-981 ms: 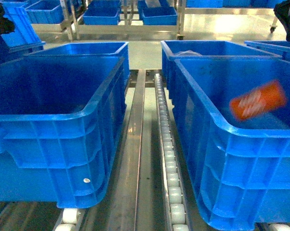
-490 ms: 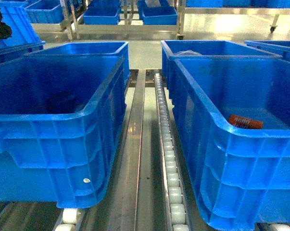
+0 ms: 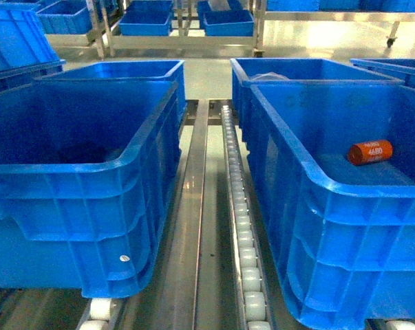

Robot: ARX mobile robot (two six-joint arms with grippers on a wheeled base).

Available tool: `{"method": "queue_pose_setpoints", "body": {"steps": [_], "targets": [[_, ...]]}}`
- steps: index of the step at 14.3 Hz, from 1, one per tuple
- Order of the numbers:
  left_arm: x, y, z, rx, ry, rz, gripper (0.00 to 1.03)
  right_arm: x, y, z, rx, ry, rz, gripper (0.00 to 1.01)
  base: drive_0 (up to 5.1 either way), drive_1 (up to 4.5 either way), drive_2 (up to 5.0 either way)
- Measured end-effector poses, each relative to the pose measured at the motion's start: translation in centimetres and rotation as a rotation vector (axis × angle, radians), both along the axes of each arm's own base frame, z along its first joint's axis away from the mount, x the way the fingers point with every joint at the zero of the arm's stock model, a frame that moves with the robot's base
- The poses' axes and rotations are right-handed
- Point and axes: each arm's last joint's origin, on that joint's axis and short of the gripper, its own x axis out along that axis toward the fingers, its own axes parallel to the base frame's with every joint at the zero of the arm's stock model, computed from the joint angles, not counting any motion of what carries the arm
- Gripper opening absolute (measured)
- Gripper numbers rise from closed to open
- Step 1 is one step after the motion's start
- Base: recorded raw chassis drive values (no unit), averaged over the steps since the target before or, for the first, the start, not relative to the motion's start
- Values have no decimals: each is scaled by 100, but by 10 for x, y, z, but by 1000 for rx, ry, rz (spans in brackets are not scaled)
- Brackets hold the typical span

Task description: Sort blue parts and orange caps into right shelf containers

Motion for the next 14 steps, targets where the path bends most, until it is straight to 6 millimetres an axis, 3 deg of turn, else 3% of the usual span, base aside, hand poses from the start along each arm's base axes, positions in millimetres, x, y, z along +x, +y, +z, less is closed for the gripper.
{"method": "queue_pose_setpoints", "body": {"steps": [1, 2, 7, 9, 11, 14], "targets": [[-7, 0, -2, 0, 0, 0, 6, -7, -4, -2, 0, -1, -18, 3, 0, 0, 0], [-13, 0, -3, -1, -2, 2, 1, -13, -5, -4, 3, -2, -25, 1, 0, 0, 0], [-52, 0, -13, 2, 4, 1, 2, -55, -4, -17, 4, 3, -19, 1, 0, 0, 0], [-66, 0, -29, 2, 34, 1, 2, -69, -4, -22, 4, -39, -19, 1, 0, 0, 0], [-75, 0, -23, 3, -5, 1, 2, -78, -4, -34, 4, 29, -18, 1, 0, 0, 0], [-85, 0, -22, 3, -2, 1, 2, -89, -4, -27, 5, -1, -19, 1, 0, 0, 0]]}}
